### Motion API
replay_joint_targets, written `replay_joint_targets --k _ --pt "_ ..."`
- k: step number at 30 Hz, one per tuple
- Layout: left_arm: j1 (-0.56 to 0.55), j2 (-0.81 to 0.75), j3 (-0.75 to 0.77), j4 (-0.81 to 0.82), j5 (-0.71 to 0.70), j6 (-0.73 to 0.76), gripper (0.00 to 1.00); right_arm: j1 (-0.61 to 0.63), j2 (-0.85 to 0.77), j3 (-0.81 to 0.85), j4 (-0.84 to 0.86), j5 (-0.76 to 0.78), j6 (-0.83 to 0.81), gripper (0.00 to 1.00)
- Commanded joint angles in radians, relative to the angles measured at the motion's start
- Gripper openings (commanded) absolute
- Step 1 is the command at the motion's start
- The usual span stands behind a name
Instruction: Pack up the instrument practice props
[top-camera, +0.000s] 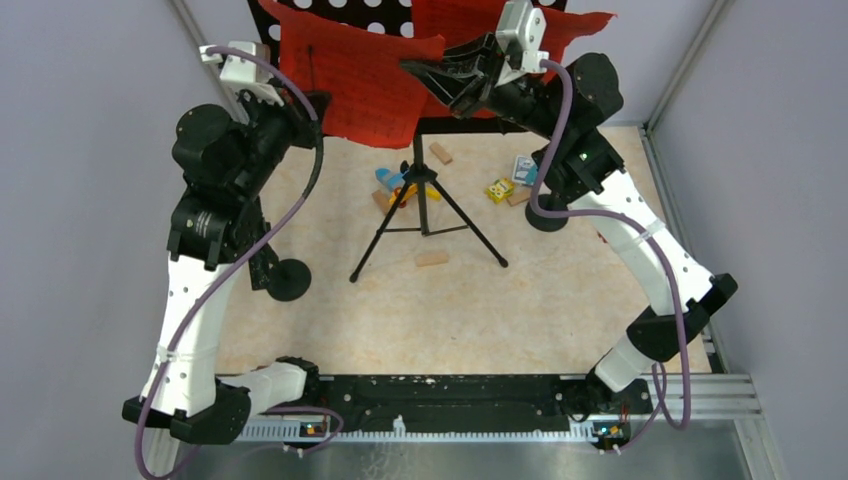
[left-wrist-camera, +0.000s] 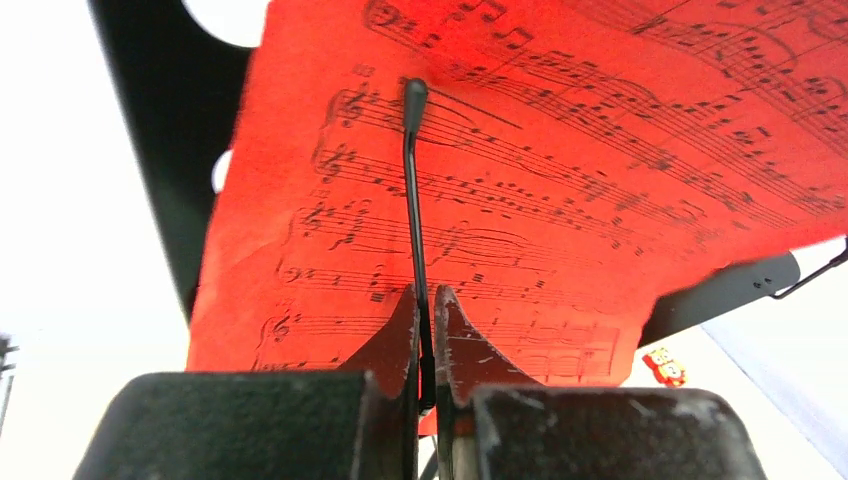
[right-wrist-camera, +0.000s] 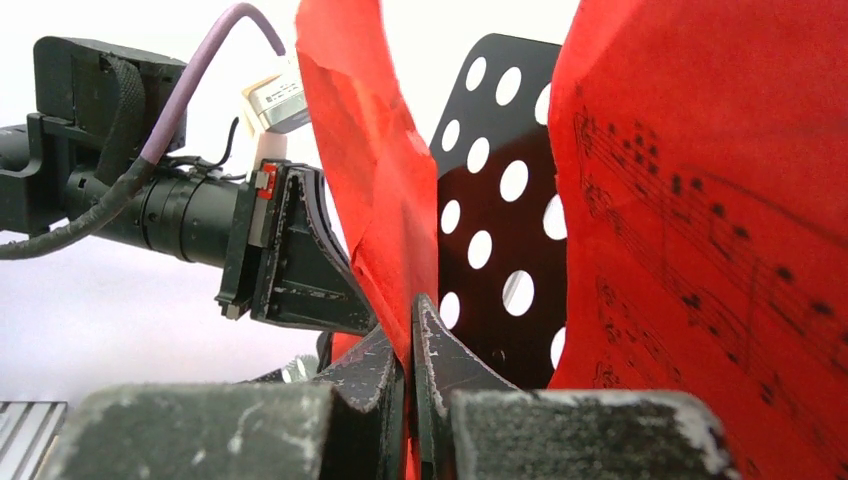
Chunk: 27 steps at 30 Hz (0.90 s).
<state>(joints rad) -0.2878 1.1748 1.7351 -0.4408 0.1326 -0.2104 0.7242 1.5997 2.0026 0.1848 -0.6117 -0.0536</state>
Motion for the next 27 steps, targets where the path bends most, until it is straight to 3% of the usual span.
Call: replay_joint_targets --k 1,11,18,22,27 --pt "0.003 -0.064 -0.053 0.121 -0.014 0.016 0.00 0.023 -0.063 0.000 0.036 0.029 0.032 0.00" --pt "0.003 -0.100 -0.109 0.137 -0.031 0.037 0.00 0.034 -0.212 -0.080 -0.014 0.040 0.026 0.00" --pt "0.003 -0.101 -0.113 0.138 -0.023 0.046 0.00 0.033 -0.414 -0.272 -0.178 0.045 -0.125 0.00" --pt "0.003 -0.105 -0.124 0.143 -0.013 0.049 0.14 0.033 -0.577 -0.452 -0.276 0.047 -0.163 0.00" --pt "0.004 -0.115 -0.132 0.143 0.008 0.052 0.47 0.034 -0.755 -0.655 -0.341 0.051 -0.095 0.00"
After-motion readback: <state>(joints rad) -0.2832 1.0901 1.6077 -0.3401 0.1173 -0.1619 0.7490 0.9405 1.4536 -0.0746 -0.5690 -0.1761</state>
